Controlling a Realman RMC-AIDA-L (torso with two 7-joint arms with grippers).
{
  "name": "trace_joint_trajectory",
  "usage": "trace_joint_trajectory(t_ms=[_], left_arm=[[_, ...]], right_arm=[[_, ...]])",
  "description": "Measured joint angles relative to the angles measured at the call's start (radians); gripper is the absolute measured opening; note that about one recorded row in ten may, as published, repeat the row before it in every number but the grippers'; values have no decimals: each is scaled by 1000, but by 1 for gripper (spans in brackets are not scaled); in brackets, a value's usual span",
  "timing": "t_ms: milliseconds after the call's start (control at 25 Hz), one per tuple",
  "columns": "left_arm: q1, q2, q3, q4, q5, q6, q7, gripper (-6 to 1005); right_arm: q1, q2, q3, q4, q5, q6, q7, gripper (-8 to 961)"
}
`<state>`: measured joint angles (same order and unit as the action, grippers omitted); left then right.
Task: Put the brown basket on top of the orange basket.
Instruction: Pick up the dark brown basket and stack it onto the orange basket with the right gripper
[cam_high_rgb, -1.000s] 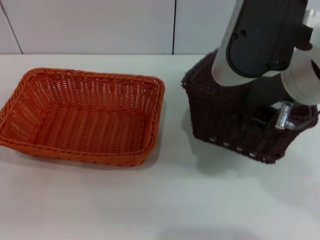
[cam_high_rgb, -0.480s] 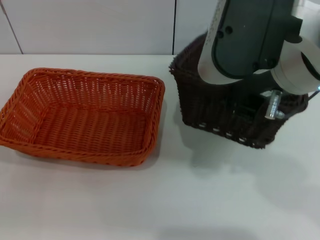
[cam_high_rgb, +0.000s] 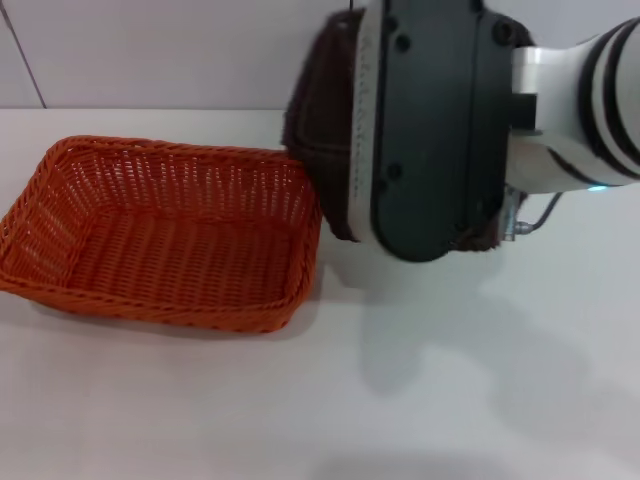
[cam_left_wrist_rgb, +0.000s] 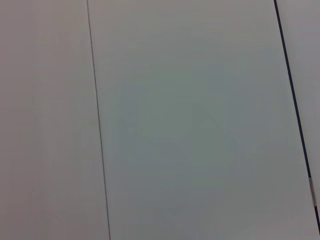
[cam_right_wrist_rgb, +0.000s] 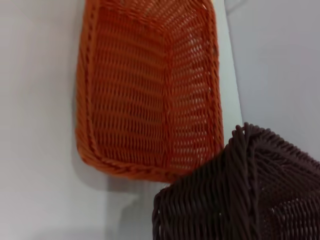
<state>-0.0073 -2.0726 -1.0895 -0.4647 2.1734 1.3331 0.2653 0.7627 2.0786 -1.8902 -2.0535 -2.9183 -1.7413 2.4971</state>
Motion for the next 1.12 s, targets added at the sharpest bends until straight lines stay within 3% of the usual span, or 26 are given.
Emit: trace_joint_trajectory(t_ms=[360, 760, 1120], left_arm=[[0, -1, 12, 0, -1, -7, 0, 783], [-1, -1, 25, -3, -2, -11, 0, 783], [0, -3, 26, -5, -24, -9, 0, 783]], right_arm=[[-29, 1, -47, -2, -1, 96, -217, 207], [-154, -1, -71, -4, -1, 322, -558, 212], [-321, 0, -168, -1, -1, 557, -855, 215]])
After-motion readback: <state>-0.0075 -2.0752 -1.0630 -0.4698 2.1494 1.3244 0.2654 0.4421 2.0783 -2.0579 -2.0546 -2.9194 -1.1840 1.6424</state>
